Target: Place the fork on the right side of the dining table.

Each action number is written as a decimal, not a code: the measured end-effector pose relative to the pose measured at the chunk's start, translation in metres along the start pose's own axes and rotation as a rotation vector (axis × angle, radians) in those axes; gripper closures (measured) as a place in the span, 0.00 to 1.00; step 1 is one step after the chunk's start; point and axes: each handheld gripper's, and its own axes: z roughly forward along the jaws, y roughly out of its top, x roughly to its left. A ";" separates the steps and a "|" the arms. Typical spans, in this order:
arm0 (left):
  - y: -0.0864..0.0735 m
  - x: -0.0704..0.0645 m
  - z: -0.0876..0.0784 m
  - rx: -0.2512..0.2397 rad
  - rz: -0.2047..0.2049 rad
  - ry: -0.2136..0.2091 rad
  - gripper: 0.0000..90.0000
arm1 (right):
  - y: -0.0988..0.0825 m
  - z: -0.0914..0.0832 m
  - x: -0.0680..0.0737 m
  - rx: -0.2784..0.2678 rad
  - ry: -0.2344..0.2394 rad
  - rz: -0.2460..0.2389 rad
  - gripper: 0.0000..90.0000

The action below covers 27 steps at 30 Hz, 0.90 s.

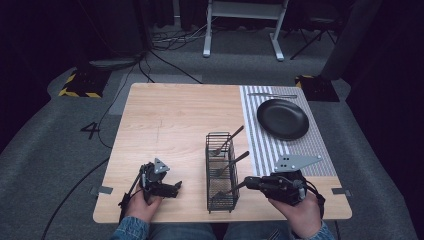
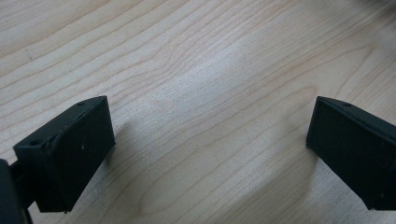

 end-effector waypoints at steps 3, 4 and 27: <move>0.000 0.000 0.000 0.000 0.000 0.000 0.01 | 0.003 -0.004 0.000 -0.014 -0.009 -0.004 0.96; 0.000 0.000 0.000 0.000 0.000 0.002 0.01 | 0.005 -0.005 0.000 -0.019 -0.012 -0.004 0.96; 0.001 0.000 0.001 0.004 0.002 -0.001 0.01 | 0.031 -0.051 -0.002 -0.121 -0.036 -0.019 0.96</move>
